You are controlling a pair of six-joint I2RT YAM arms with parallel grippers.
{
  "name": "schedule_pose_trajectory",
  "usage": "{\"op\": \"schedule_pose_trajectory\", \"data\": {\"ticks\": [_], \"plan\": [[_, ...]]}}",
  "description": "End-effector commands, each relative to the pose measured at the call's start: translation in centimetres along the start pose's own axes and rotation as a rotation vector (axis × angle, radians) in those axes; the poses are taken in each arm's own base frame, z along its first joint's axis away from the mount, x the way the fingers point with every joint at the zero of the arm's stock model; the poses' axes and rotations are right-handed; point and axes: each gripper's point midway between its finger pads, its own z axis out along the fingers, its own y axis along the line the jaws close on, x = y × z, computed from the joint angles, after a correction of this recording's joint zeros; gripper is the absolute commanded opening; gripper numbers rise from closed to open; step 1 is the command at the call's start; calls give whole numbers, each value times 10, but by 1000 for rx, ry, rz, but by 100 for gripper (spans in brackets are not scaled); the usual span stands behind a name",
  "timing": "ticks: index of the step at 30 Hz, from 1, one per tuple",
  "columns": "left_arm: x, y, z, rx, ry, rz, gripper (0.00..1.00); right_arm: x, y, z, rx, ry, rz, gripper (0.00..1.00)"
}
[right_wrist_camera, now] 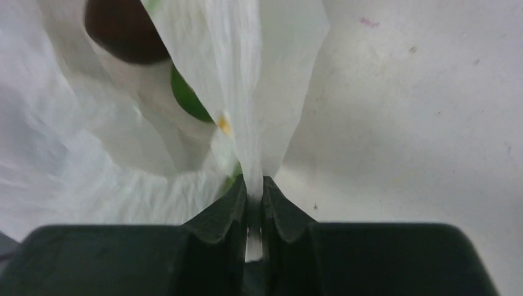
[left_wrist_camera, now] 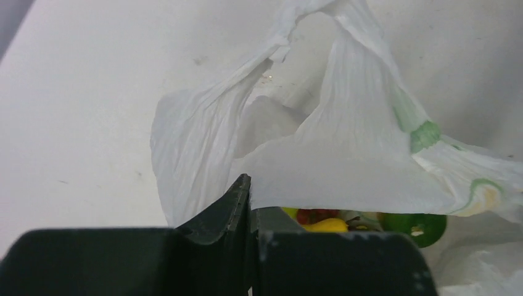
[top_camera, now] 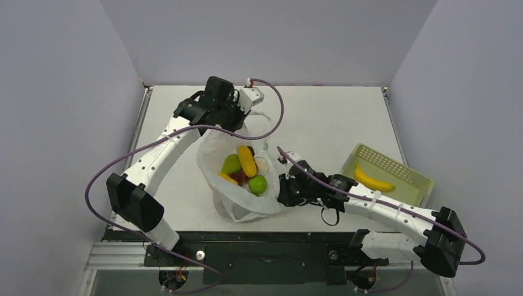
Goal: Take the fake fruits out of the plastic bag
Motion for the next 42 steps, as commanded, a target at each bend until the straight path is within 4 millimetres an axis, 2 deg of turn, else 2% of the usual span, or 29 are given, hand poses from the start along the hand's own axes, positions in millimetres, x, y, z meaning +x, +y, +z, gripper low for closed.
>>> {"op": "schedule_pose_trajectory", "data": {"ticks": [1, 2, 3, 4, 5, 6, 7, 8, 10, 11, 13, 14, 15, 18, 19, 20, 21, 22, 23, 24, 25, 27, 28, 30, 31, 33, 37, 38, 42], "plan": [[-1, -17, -7, 137, -3, -221, 0, 3, -20, -2, 141, -97, -62, 10], [-3, -17, -7, 139, -6, -237, 0, -2, -25, -7, 169, -123, -60, 13], [-3, -18, -7, 144, 0, -270, 5, -12, -25, -12, 171, -150, -54, 19], [-8, -17, -9, 139, -10, -287, 11, -18, -25, -17, 169, -165, -48, 21], [-12, -14, -11, 120, -20, -338, 23, -30, -25, -24, 171, -192, -28, 27], [-17, -12, -14, 108, -34, -363, 28, -31, -27, -27, 176, -184, -20, 31], [-23, -13, -21, 100, -53, -413, 34, -42, -29, -34, 179, -201, 0, 38], [-28, -13, -26, 98, -70, -434, 36, -42, -32, -38, 188, -190, 6, 42], [-38, -15, -43, 92, -113, -510, 40, -58, -35, -57, 205, -226, 25, 56], [-43, -16, -57, 82, -139, -553, 41, -65, -38, -66, 212, -250, 25, 64], [-43, -13, -80, 40, -162, -622, 43, -76, -40, -86, 234, -295, 14, 74], [-43, -13, -88, 28, -172, -663, 44, -83, -39, -96, 241, -316, 7, 76], [-43, -12, -105, 15, -193, -686, 45, -87, -38, -101, 241, -327, 4, 78], [-37, -5, -139, -59, -241, -815, 47, -109, -22, -121, 210, -374, -7, 79], [-34, -8, -156, -75, -271, -845, 48, -114, -18, -119, 201, -374, -11, 79], [-30, -6, -163, -109, -285, -943, 49, -123, -9, -123, 179, -393, -19, 79], [-17, -11, -175, -130, -286, -1003, 50, -128, -3, -116, 172, -385, -26, 79], [-11, -16, -192, -147, -321, -1165, 47, -135, 8, -117, 147, -398, -41, 79], [1, -22, -186, -151, -298, -1232, 45, -141, 16, -109, 135, -399, -48, 79], [-6, -31, -202, -89, -373, -1332, 44, -143, 28, -107, 106, -402, -61, 79], [8, -41, -187, -62, -332, -1403, 45, -148, 37, -100, 85, -404, -63, 79], [18, -61, -181, 21, -299, -1618, 50, -146, 63, -87, 20, -383, -81, 78], [30, -69, -176, 16, -259, -1656, 52, -145, 69, -78, 12, -364, -88, 78], [42, -76, -174, -12, -230, -1710, 53, -144, 85, -67, -29, -349, -99, 78], [47, -73, -173, -49, -236, -1734, 53, -143, 94, -63, -58, -342, -105, 78], [59, -74, -165, -90, -207, -1758, 54, -139, 101, -50, -83, -322, -109, 78], [71, -74, -126, -114, -155, -1843, 56, -137, 105, -29, -80, -304, -111, 78], [80, -78, -114, -134, -111, -1861, 56, -136, 104, -22, -69, -294, -111, 77], [109, -84, -105, -235, -58, -1932, 53, -141, 102, -5, -51, -305, -121, 75]]}}
